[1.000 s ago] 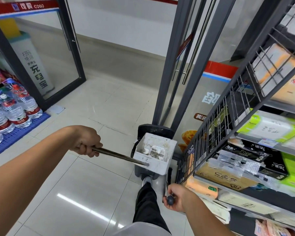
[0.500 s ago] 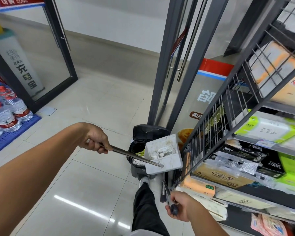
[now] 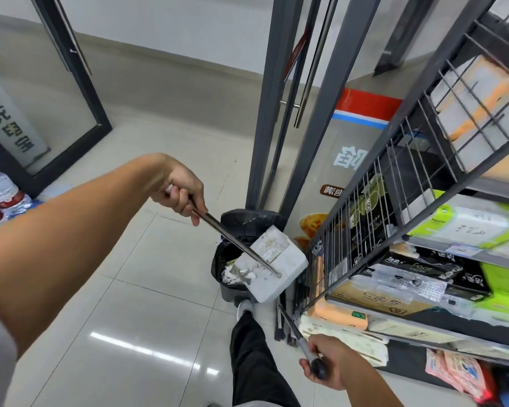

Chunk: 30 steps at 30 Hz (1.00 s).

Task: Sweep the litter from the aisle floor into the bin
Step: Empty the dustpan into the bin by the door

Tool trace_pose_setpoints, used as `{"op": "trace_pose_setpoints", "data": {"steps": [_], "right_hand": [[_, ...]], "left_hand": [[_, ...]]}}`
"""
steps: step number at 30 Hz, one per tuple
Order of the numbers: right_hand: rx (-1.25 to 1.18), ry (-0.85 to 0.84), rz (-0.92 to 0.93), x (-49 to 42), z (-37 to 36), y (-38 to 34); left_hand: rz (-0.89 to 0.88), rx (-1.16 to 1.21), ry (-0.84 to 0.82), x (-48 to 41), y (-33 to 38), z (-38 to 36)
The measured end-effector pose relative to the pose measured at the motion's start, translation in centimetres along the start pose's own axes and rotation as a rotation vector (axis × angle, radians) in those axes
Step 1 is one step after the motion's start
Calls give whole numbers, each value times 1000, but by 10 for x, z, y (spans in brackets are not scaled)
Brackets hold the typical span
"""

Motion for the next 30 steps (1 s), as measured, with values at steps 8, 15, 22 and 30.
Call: {"op": "trace_pose_setpoints", "data": {"steps": [8,15,22,30], "right_hand": [[-95,-52,17,-2,-2,-20],[-137,-63,37,-4,1,-37],[-127,-73,56,0,-11,-51],[-103,-97,57,5,-15,-48]], "left_hand": [[63,-92,-35,-6,42,28],[74,-84,-17,-13,57,42],[52,-9,-44,-9,47,37],[5,118,-55,-2,37,41]]}}
Point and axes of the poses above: each hand's wrist, its own x-axis away from the middle knuckle, its own z-axis out of the back of the hand, y = z × x, the point moved 10 cm from there along -x, towards the middle knuckle, and after that the axes turned 2 degrees about -z, right-handed, at the moved point
